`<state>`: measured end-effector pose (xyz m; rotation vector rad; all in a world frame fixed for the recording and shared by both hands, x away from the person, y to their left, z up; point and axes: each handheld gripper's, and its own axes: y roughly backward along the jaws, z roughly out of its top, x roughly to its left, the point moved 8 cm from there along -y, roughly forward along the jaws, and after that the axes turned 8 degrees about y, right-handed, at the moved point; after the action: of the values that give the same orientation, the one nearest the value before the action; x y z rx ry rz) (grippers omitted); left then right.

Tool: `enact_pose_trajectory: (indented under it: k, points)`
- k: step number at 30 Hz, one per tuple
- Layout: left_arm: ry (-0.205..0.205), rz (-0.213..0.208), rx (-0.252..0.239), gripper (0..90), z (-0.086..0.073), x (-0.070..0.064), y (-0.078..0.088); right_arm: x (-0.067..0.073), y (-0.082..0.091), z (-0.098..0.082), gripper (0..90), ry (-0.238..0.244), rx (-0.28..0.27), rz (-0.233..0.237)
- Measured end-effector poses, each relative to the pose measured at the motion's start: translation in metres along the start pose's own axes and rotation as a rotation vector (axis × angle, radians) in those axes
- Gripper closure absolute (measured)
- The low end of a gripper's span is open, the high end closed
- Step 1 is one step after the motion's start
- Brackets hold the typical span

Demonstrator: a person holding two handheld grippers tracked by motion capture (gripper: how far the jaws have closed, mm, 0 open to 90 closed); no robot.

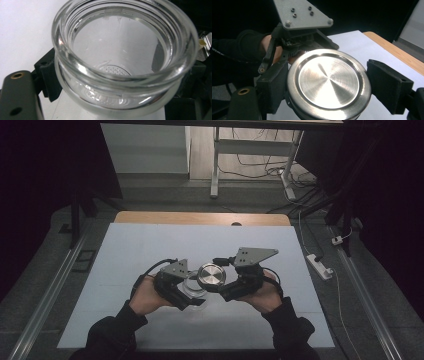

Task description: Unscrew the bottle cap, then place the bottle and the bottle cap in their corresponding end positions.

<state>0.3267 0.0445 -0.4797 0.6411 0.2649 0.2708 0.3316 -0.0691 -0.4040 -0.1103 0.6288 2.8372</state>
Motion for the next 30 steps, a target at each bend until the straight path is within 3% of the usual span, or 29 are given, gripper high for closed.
enact_pose_trajectory:
  k: [9, 17, 30]
  points:
    - [0.041, 0.056, -0.017, 15.3, -0.003, 0.011, 0.005, -0.008, 0.003, -0.009, 19.6, -0.018, 0.018, -0.064]
    - [0.069, 0.094, -0.030, 15.3, -0.004, 0.020, 0.008, -0.008, 0.006, -0.016, 19.6, -0.014, 0.029, -0.091]
    - [0.078, 0.142, -0.042, 15.3, -0.004, 0.030, 0.012, 0.008, 0.001, -0.024, 19.6, -0.008, 0.043, -0.070]
